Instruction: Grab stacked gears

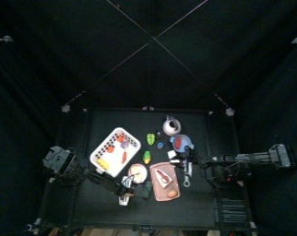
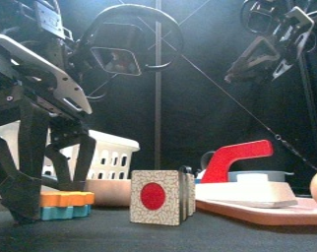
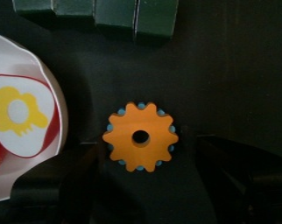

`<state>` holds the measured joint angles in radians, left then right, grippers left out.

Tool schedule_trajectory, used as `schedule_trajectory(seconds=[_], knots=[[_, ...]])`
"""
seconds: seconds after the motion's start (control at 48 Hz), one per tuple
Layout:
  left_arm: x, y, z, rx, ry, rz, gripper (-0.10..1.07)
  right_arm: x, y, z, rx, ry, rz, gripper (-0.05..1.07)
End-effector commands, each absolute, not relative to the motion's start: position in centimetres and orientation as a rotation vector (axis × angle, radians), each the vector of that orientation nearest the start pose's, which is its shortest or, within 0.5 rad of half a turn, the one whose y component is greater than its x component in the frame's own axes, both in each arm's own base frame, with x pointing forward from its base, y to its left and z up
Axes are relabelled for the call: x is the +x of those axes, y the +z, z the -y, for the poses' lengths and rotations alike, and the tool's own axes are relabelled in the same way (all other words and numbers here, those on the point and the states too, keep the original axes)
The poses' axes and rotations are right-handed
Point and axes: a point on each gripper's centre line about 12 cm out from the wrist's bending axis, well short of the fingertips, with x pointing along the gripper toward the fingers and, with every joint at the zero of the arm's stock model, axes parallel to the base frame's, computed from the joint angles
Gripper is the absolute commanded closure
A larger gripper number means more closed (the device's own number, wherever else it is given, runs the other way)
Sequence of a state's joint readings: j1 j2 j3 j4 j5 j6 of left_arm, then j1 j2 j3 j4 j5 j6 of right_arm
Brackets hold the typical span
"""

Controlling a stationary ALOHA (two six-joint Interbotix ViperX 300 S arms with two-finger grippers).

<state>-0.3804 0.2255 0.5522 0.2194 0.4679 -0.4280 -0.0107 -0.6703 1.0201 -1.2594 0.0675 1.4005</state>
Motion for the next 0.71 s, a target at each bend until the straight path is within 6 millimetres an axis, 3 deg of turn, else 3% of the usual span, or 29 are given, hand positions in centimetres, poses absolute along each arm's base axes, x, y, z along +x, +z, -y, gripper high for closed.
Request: schedule_trajectory(seconds=[0.0,0.333,0.688], knots=[[35.4,8.2,12.7,0.094,-0.098,-1.230,0.03,25.3,25.8,1.1,0.133,-0.101,-0.352,0.35],[35.3,8.8,12.8,0.068,-0.094,-1.228,0.26,25.3,25.7,1.1,0.134,-0.105,-0.354,0.35],[34.2,13.9,12.6,0.055,-0.088,-1.188,0.30,25.2,25.7,1.2,0.134,-0.106,-0.355,0.35]])
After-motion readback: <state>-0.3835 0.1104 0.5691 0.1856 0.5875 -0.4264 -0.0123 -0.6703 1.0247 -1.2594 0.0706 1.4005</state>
